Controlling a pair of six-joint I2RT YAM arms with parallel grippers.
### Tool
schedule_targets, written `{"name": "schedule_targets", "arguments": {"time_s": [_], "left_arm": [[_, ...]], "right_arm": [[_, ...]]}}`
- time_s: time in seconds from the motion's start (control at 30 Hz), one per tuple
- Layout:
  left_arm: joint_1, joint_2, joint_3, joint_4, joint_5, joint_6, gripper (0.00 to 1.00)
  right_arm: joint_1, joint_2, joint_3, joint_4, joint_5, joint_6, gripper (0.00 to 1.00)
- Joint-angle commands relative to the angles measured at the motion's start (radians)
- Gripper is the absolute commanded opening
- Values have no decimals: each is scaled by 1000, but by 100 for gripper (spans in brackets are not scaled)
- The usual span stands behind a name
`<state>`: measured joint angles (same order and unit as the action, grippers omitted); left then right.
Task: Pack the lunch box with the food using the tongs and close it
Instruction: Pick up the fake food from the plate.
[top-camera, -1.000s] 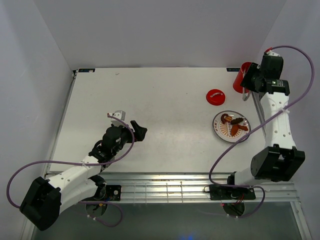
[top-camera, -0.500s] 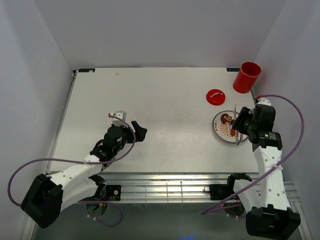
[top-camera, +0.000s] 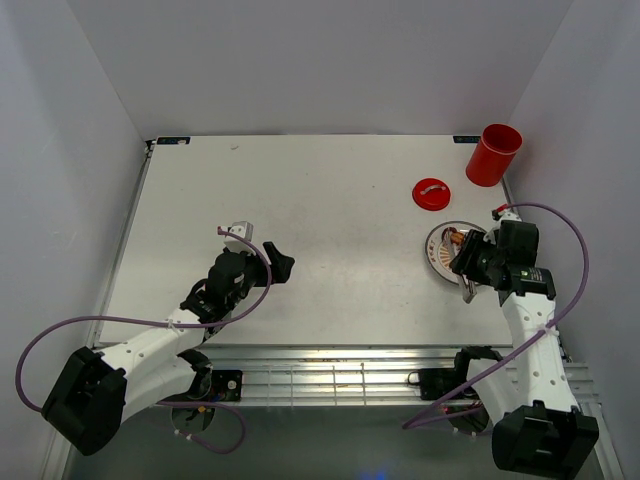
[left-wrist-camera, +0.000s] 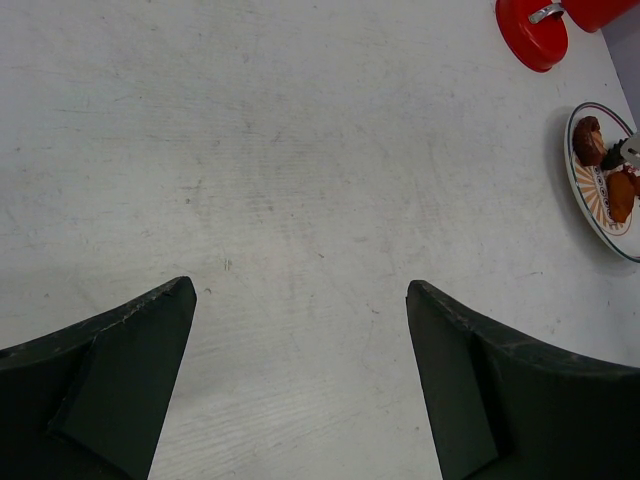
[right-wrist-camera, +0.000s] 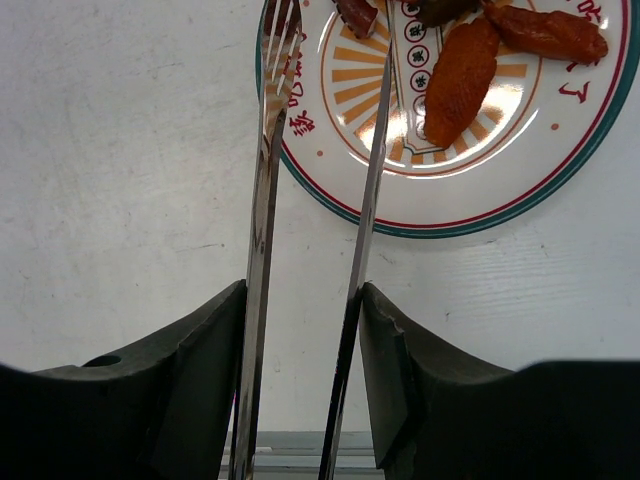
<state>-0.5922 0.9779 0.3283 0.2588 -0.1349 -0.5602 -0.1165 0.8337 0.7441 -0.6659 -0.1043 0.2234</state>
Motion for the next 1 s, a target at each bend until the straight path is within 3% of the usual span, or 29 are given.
{"name": "schedule_targets", "arguments": {"time_s": [0.0, 0.97], "left_arm": [[-4, -8, 26, 10, -3, 9, 97], [-4, 15, 38, 7, -12, 8, 97]], "right_arm": [[1, 59, 37, 61, -61, -44, 53], [23, 232, 17, 201, -57, -96, 48]]}}
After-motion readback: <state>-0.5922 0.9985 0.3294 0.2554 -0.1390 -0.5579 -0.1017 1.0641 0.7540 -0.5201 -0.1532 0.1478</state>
